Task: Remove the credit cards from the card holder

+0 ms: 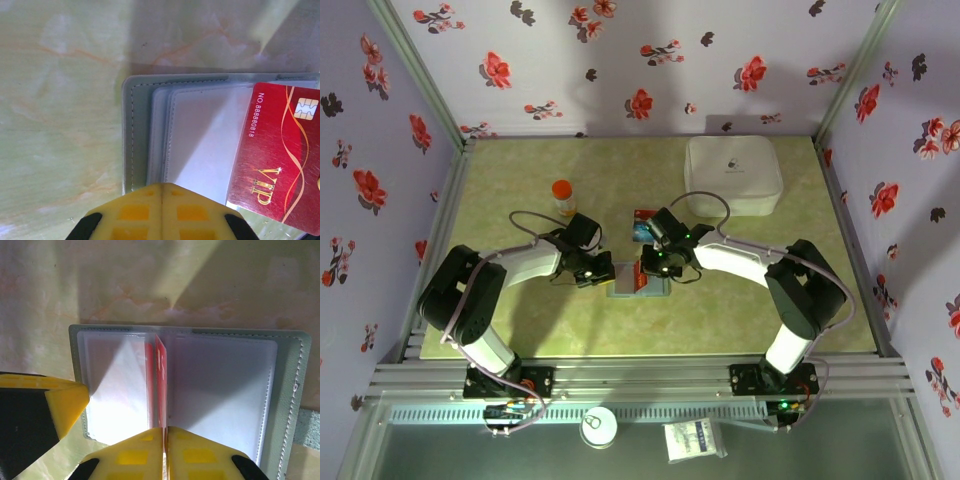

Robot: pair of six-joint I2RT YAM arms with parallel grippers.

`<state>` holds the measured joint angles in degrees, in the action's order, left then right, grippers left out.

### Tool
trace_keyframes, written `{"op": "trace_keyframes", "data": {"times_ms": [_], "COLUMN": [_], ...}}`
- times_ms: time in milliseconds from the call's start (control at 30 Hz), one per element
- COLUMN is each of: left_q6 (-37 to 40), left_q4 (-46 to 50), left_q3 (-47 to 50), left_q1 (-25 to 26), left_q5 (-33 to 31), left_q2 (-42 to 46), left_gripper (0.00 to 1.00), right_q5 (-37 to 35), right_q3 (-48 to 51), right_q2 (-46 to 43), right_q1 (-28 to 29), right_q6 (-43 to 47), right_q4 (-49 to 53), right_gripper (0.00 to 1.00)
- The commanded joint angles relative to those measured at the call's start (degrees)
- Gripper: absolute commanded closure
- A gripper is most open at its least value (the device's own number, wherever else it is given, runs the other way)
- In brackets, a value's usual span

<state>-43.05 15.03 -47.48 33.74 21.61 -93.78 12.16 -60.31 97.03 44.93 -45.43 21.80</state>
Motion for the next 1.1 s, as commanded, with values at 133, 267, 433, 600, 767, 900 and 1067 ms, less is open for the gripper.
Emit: {"op": "trace_keyframes", "data": {"times_ms": [133,267,433,600,767,900,1067], "left_q6": [1.17,1.04,0.8,0.62,0.2,-0.08,-0.58], "left_q4": [-0.45,-0.44,-0.62,-0.17,0.51,1.14,1.91], "left_q3": [0.51,0.03,-0.41,-0.69,-0.42,0.1,1.26], "left_q1": [-0.52,-0.51,-0.52,-0.59,-0.69,-0.77,-0.86], "left_q5": [0.29,0.35,0.24,-0.15,-1.08,-1.78,-2.72], "left_q2": [-0.44,-0.31,0.61,1.94,3.74,5.47,7.7], "left_gripper": [1.0,1.0,1.0,1.0,1.0,1.0,1.0], "right_q5": [-3.92,-5.23,-6.14,-5.29,-8.09,-6.28,-7.17], "right_q3": [-1.53,-2.49,-5.17,-8.6,-10.65,-11.49,-11.91], "right_q2": [-2.46,-4.46,-6.05,-6.33,-5.7,-5.62,-5.53], "right_q1": [0.49,0.34,-1.02,-3.12,-4.12,-5.09,-5.98], "right_q6": [0.22,2.59,9.36,21.94,38.9,54.64,73.87], "right_q4": [2.81,5.17,10.35,14.31,16.34,16.85,15.8], "right_gripper": [0.94,0.97,0.99,0.98,1.0,0.97,0.99]}}
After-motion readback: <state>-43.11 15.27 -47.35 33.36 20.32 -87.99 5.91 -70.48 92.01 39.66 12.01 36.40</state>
